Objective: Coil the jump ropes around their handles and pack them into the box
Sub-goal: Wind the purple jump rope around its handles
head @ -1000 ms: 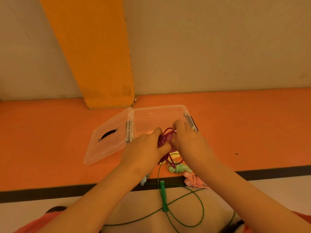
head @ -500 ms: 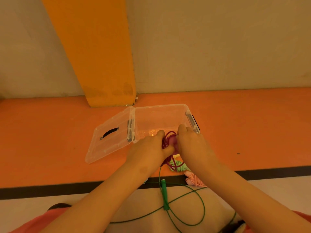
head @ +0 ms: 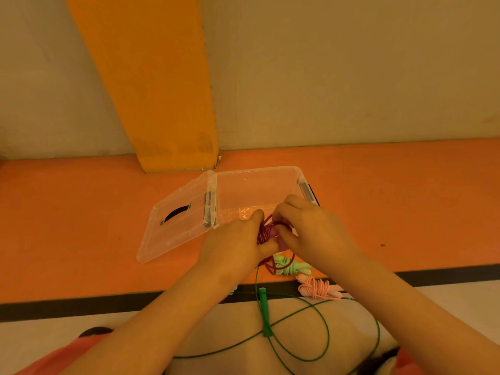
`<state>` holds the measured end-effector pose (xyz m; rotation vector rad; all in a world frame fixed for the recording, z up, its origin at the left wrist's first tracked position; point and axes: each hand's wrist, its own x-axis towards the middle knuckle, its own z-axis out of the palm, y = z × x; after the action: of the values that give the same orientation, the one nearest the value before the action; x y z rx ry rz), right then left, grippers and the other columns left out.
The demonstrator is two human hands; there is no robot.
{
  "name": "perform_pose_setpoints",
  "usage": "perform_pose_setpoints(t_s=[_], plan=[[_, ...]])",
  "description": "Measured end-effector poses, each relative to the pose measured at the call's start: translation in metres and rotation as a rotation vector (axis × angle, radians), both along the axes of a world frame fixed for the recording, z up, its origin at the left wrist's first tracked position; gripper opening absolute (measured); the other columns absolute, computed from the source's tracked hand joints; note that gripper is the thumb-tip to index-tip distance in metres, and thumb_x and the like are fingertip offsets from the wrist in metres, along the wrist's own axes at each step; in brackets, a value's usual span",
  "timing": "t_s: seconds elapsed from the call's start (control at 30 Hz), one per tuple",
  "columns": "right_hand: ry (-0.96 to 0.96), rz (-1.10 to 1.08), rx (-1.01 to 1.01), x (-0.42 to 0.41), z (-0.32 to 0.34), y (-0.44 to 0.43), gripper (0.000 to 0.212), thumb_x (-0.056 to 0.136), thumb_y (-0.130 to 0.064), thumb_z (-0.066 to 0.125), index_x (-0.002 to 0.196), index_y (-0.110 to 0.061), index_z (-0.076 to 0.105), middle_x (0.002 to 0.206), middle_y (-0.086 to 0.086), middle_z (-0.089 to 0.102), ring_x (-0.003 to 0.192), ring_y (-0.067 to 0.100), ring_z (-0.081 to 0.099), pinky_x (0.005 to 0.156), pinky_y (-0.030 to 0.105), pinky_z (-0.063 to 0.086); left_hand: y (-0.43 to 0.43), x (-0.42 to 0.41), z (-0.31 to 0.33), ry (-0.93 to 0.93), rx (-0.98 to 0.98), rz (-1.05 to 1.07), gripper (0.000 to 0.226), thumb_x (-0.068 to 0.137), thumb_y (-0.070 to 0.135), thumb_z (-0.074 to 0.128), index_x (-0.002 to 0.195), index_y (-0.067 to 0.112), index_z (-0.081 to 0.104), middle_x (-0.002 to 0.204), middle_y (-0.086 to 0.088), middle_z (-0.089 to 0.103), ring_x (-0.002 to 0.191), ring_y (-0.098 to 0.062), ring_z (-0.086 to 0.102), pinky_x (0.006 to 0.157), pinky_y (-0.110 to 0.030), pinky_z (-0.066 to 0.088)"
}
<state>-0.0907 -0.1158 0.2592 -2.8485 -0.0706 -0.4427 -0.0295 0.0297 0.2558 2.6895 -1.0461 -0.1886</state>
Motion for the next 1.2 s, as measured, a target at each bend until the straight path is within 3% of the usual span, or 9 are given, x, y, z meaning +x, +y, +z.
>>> perform_pose_setpoints(t_s=[0.13, 0.37, 0.47, 0.57, 0.63, 0.77, 0.97, 1.07, 1.2], plan=[[0.103, -0.024, -0.005, 0.004, -0.001, 0.0, 0.017, 0.091, -0.02, 0.052, 0.105, -0.013, 0.056, 0.105, 0.003, 0.055, 0.094, 0.023, 0.053, 0.072, 0.036, 0.045, 0.001, 0.0, -0.001, 0.008, 0.012, -0.021, 0.033, 0.09, 0.057, 0.047, 0.098, 0.027, 0.037, 0.07, 0.006, 0.048, 0.065, -0.017, 0.049, 0.051, -0.03, 0.033], [0.235, -0.114, -0.12, 0.008, 0.001, 0.011, 0.029, 0.095, -0.021, 0.042, 0.122, -0.01, 0.043, 0.118, 0.006, 0.054, 0.1, 0.027, 0.057, 0.07, 0.033, 0.039, 0.007, 0.003, 0.002, 0.079, 0.015, -0.121, 0.028, 0.092, 0.054, 0.048, 0.1, 0.031, 0.035, 0.077, 0.003, 0.057, 0.066, -0.015, 0.057, 0.056, -0.034, 0.046], [0.006, -0.074, -0.183, 0.008, -0.006, 0.012, 0.033, 0.081, -0.018, 0.039, 0.102, -0.006, 0.061, 0.086, 0.011, 0.058, 0.056, 0.033, 0.061, 0.042, 0.033, 0.04, 0.006, 0.0, 0.005, 0.025, -0.009, -0.127, 0.032, 0.092, 0.053, 0.049, 0.109, 0.03, 0.036, 0.076, 0.005, 0.054, 0.064, -0.015, 0.054, 0.053, -0.032, 0.042], [-0.112, -0.023, -0.208, 0.001, -0.01, 0.008, 0.021, 0.068, -0.011, 0.062, 0.089, -0.009, 0.064, 0.071, 0.01, 0.052, 0.033, 0.027, 0.046, 0.031, 0.022, 0.027, 0.007, -0.001, 0.008, 0.056, -0.064, -0.09, 0.031, 0.091, 0.051, 0.051, 0.109, 0.03, 0.036, 0.079, 0.004, 0.058, 0.065, -0.016, 0.056, 0.055, -0.032, 0.044], [-0.107, -0.008, -0.162, -0.003, -0.009, 0.006, 0.047, 0.055, -0.003, 0.083, 0.098, -0.011, 0.063, 0.079, 0.011, 0.055, 0.037, 0.026, 0.049, 0.03, 0.024, 0.031, 0.008, 0.0, 0.01, 0.169, -0.153, -0.047, 0.029, 0.09, 0.051, 0.052, 0.102, 0.03, 0.037, 0.078, 0.003, 0.06, 0.059, -0.013, 0.056, 0.053, -0.032, 0.045], [-0.181, -0.032, -0.112, -0.003, -0.007, 0.007, 0.068, 0.051, -0.002, 0.087, 0.105, -0.018, 0.05, 0.085, 0.01, 0.06, 0.042, 0.024, 0.054, 0.031, 0.024, 0.034, 0.011, 0.002, 0.014, 0.269, -0.24, -0.029, 0.03, 0.09, 0.052, 0.055, 0.099, 0.028, 0.04, 0.079, 0.001, 0.064, 0.057, -0.014, 0.058, 0.056, -0.039, 0.051], [-0.328, -0.001, -0.16, -0.001, -0.006, 0.009, 0.03, 0.069, -0.009, 0.076, 0.097, -0.015, 0.069, 0.089, 0.003, 0.064, 0.074, 0.021, 0.062, 0.054, 0.024, 0.043, 0.012, -0.002, 0.015, 0.221, -0.218, 0.011, 0.033, 0.088, 0.053, 0.053, 0.104, 0.027, 0.039, 0.08, 0.002, 0.061, 0.067, -0.016, 0.06, 0.059, -0.039, 0.049], [-0.252, 0.02, 0.058, 0.003, -0.004, 0.009, 0.019, 0.083, -0.018, 0.058, 0.101, -0.016, 0.064, 0.092, -0.002, 0.061, 0.09, 0.02, 0.056, 0.077, 0.038, 0.05, 0.013, -0.001, 0.012, 0.125, -0.171, 0.024, 0.04, 0.082, 0.061, 0.046, 0.101, 0.026, 0.037, 0.078, 0.004, 0.057, 0.069, -0.017, 0.057, 0.056, -0.035, 0.043], [-0.176, -0.008, 0.281, 0.003, 0.0, 0.002, 0.006, 0.088, -0.019, 0.063, 0.093, -0.019, 0.06, 0.088, -0.016, 0.05, 0.085, 0.006, 0.046, 0.075, 0.031, 0.045, 0.014, 0.001, 0.01, 0.018, -0.151, 0.036, 0.041, 0.082, 0.062, 0.046, 0.1, 0.026, 0.035, 0.077, 0.005, 0.056, 0.071, -0.02, 0.058, 0.06, -0.035, 0.047]])
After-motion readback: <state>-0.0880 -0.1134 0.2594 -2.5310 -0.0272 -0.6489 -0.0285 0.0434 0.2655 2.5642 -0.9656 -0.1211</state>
